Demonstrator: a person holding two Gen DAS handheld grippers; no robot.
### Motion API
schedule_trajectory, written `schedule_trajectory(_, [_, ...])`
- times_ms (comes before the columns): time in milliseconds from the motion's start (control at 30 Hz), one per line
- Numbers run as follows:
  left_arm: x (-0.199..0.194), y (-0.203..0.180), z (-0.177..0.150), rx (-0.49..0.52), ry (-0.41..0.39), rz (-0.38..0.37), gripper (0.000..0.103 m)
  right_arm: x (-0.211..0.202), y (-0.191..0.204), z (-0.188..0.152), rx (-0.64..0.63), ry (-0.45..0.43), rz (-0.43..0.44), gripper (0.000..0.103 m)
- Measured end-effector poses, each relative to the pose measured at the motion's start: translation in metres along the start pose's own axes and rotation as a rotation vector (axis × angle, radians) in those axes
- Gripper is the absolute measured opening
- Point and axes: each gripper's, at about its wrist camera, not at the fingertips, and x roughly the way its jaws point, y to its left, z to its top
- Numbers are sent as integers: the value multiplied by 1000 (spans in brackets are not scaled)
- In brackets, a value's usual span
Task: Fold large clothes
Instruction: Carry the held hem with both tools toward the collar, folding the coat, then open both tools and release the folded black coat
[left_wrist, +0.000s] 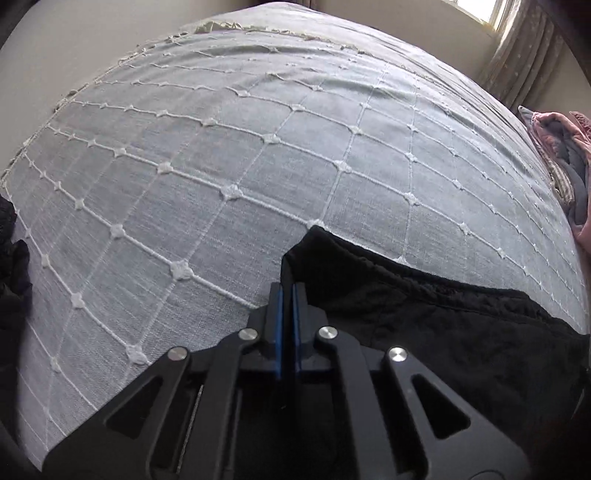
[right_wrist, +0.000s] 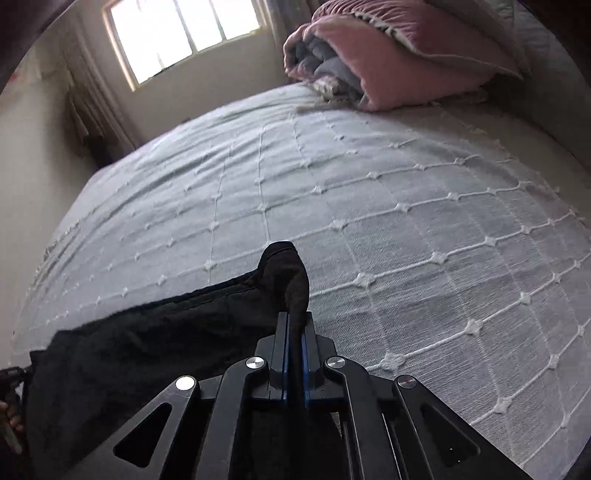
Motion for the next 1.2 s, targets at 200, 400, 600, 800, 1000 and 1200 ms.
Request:
schedule_trajectory(200, [24,-5,-10,10,-69,112,5,47,22,-27,-109,64,-220,4])
schedule_trajectory(400, [21,-14,-9,48,-98,123,5,36,11,-26,-62,63,-291,4])
schedule_trajectory(600, [-14,23,-13,-53,-54,-21,28,10,29,-24,-116,64,-324,7])
schedule_trajectory(800, [-93,62,-63,-126,-66,-128,43,-119,20,-59,84,-19,-80,32])
schedule_trajectory(1000, [-140,63,-140,-108,-38,-198,50,-189,36,-120,38,29,51,56])
schedule_trajectory(1200, [-161,63,-191,-125,-12,-276,51,-193,16,-174,25,79,42,61])
